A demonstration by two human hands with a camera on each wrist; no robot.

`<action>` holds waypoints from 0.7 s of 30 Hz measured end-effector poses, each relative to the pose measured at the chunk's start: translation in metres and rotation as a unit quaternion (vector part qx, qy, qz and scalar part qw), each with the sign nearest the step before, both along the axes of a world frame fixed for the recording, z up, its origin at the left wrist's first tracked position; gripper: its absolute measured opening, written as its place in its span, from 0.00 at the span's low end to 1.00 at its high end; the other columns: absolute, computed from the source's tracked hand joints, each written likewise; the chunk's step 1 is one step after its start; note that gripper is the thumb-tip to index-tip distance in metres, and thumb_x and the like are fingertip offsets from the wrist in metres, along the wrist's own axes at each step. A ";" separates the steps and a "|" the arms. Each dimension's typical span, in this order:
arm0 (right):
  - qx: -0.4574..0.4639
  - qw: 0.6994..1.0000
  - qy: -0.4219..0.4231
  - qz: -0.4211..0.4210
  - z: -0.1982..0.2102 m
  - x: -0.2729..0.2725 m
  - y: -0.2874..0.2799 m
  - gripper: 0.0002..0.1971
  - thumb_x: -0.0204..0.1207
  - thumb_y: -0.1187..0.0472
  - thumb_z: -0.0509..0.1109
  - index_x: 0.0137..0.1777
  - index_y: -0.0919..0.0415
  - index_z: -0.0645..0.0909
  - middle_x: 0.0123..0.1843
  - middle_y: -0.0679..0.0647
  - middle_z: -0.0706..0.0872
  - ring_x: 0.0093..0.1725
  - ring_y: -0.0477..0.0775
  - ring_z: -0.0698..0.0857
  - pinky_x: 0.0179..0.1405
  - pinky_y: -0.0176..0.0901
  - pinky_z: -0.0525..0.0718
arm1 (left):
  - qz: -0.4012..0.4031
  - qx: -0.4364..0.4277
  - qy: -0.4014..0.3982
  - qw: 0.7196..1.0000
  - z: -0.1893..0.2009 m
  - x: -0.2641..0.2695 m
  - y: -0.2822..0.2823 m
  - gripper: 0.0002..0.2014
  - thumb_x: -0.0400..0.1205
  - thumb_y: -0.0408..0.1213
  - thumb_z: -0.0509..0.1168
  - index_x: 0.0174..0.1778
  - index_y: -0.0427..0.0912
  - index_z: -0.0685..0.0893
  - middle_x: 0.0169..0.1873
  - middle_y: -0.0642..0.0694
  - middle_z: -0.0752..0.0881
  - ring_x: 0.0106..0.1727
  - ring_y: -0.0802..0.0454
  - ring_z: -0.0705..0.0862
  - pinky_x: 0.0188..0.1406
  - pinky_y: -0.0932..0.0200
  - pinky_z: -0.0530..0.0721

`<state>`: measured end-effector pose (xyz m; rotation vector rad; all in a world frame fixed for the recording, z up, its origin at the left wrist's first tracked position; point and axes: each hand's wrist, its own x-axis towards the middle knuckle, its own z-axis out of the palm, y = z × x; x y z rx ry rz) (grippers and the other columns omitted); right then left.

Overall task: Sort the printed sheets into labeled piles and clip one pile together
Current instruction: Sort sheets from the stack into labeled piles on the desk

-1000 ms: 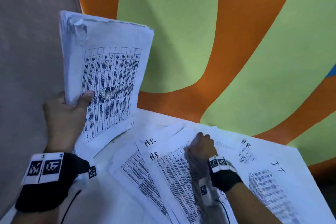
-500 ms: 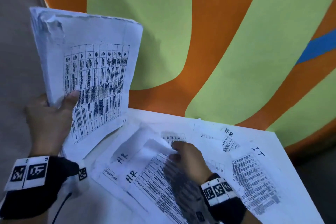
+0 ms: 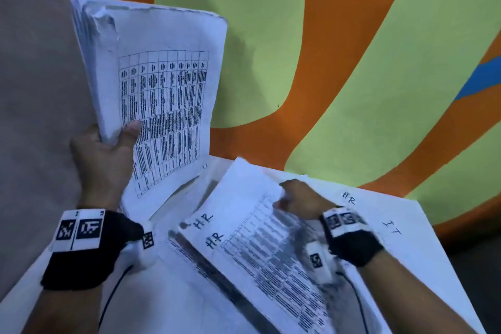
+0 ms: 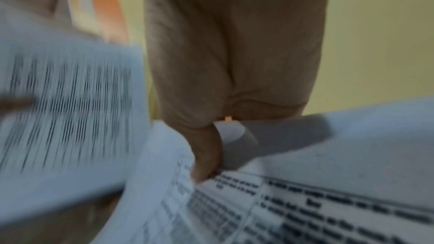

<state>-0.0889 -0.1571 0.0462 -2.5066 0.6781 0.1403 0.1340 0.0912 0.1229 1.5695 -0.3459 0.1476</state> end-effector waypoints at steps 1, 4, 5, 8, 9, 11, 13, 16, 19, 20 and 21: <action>-0.027 0.999 0.025 0.000 -0.021 0.016 0.007 0.23 0.74 0.60 0.71 0.70 0.62 0.77 0.42 0.57 0.87 0.41 0.42 0.86 0.41 0.33 0.79 | 0.003 -0.004 -0.006 1.000 0.002 0.000 0.002 0.11 0.76 0.44 0.73 0.48 0.41 0.86 0.43 0.41 0.87 0.44 0.50 0.85 0.45 0.56 0.81; -0.110 0.989 0.101 -0.017 -0.062 0.046 0.034 0.22 0.75 0.57 0.67 0.68 0.62 0.75 0.65 0.65 0.75 0.63 0.63 0.78 0.60 0.51 0.81 | 0.017 -0.008 -0.035 0.999 0.005 0.001 0.011 0.08 0.77 0.40 0.73 0.48 0.43 0.84 0.43 0.48 0.85 0.35 0.73 0.82 0.37 0.72 0.80; -0.131 0.983 0.121 -0.033 -0.070 0.049 0.040 0.22 0.75 0.58 0.66 0.69 0.60 0.75 0.67 0.64 0.71 0.67 0.67 0.74 0.63 0.57 0.80 | 0.023 -0.007 -0.037 0.999 0.006 0.002 0.014 0.07 0.77 0.39 0.73 0.47 0.42 0.84 0.41 0.50 0.85 0.32 0.77 0.79 0.35 0.75 0.79; -0.112 0.985 0.122 -0.039 -0.086 0.052 0.045 0.22 0.73 0.62 0.64 0.68 0.57 0.78 0.64 0.63 0.74 0.65 0.67 0.77 0.61 0.59 0.83 | 0.043 -0.004 -0.028 0.999 0.005 0.006 0.024 0.07 0.77 0.39 0.73 0.46 0.42 0.84 0.42 0.47 0.85 0.37 0.67 0.82 0.39 0.68 0.79; -0.084 0.990 0.106 -0.037 -0.087 0.053 0.045 0.20 0.72 0.63 0.63 0.64 0.57 0.80 0.60 0.63 0.78 0.61 0.66 0.81 0.56 0.56 0.85 | 0.047 -0.008 -0.025 0.999 0.004 0.007 0.027 0.07 0.77 0.39 0.73 0.46 0.41 0.84 0.43 0.47 0.85 0.35 0.70 0.82 0.37 0.69 0.79; -0.039 0.996 0.069 -0.048 -0.085 0.050 0.044 0.15 0.71 0.65 0.61 0.56 0.58 0.82 0.50 0.61 0.86 0.51 0.64 0.86 0.43 0.46 0.85 | 0.049 -0.020 -0.021 0.998 0.001 0.008 0.029 0.08 0.77 0.38 0.73 0.47 0.38 0.85 0.44 0.47 0.85 0.28 0.77 0.79 0.31 0.74 0.78; -0.014 0.997 0.033 -0.065 -0.074 0.042 0.046 0.17 0.72 0.68 0.61 0.61 0.58 0.78 0.46 0.60 0.88 0.43 0.59 0.88 0.38 0.45 0.83 | 0.046 -0.024 -0.014 0.999 -0.003 0.008 0.029 0.11 0.77 0.37 0.73 0.49 0.34 0.85 0.44 0.47 0.84 0.30 0.70 0.79 0.27 0.76 0.75; 0.059 0.993 -0.054 -0.088 -0.038 0.022 0.046 0.25 0.72 0.76 0.66 0.64 0.53 0.69 0.42 0.58 0.87 0.30 0.36 0.85 0.37 0.44 0.84 | 0.041 -0.009 -0.003 0.999 -0.007 0.009 0.031 0.13 0.77 0.37 0.72 0.52 0.32 0.84 0.46 0.46 0.84 0.41 0.60 0.81 0.30 0.68 0.76; 0.076 0.982 -0.147 -0.086 0.020 -0.009 0.030 0.22 0.72 0.71 0.75 0.66 0.59 0.77 0.52 0.59 0.88 0.39 0.36 0.84 0.41 0.36 0.77 | 0.019 -0.002 0.026 0.999 -0.015 0.014 0.033 0.16 0.77 0.40 0.73 0.54 0.32 0.86 0.47 0.44 0.86 0.47 0.53 0.84 0.42 0.63 0.78; 0.082 0.978 -0.169 -0.088 0.043 -0.022 0.024 0.16 0.72 0.67 0.76 0.59 0.61 0.82 0.50 0.61 0.90 0.40 0.45 0.85 0.42 0.39 0.76 | 0.011 0.001 0.040 0.999 -0.019 0.017 0.033 0.15 0.76 0.41 0.73 0.52 0.34 0.87 0.45 0.44 0.86 0.46 0.52 0.84 0.39 0.64 0.80; 0.104 0.971 -0.194 -0.090 0.067 -0.034 0.020 0.11 0.73 0.66 0.76 0.55 0.63 0.85 0.47 0.63 0.91 0.37 0.54 0.84 0.40 0.41 0.77 | 0.005 0.004 0.053 0.999 -0.022 0.018 0.031 0.13 0.75 0.42 0.74 0.49 0.36 0.87 0.42 0.45 0.86 0.44 0.53 0.83 0.33 0.67 0.81</action>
